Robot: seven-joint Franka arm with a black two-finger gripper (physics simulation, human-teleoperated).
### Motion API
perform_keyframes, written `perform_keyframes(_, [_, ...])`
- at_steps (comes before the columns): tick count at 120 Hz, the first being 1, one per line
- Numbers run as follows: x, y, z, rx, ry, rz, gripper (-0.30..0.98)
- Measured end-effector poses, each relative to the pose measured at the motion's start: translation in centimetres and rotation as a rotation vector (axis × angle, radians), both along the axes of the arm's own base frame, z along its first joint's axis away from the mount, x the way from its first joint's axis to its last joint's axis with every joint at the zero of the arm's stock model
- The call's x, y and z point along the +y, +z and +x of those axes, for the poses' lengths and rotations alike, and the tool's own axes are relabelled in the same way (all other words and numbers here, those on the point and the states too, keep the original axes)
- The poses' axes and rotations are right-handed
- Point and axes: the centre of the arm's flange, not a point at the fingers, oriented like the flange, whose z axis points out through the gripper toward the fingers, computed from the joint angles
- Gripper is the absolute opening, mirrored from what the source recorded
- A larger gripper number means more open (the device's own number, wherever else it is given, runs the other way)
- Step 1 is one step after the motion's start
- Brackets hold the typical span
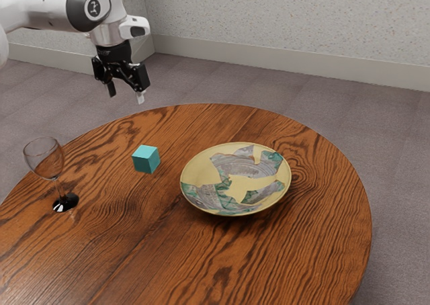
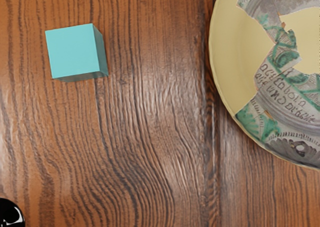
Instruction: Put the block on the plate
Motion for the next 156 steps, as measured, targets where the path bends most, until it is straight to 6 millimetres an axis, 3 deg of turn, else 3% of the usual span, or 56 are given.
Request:
perform_keyframes(34, [0.1, -0.4, 0.2, 0.003, -0.025, -0.007, 0.69])
perform_keyframes(48, [2.7, -2.4, 1.1, 0.026, 0.013, 0.000, 0.69])
perform_keyframes(68, [7.5, -8.0, 3.5, 0.053, 0.074, 0.013, 0.69])
perform_keyframes(83, [9.8, -11.3, 5.6, 0.043, 0.092, 0.020, 0.69])
perform_keyframes(101, [10.0, -16.4, 8.7, 0.043, 0.084, 0.007, 0.69])
perform_keyframes(123, [11.7, -22.3, 9.8, 0.048, 0.104, -0.022, 0.69])
perform_keyframes(135, [12.0, -24.4, 10.4, 0.032, 0.113, -0.046, 0.69])
perform_keyframes(156, [12.0, -26.2, 11.2, 0.006, 0.111, -0.057, 0.69])
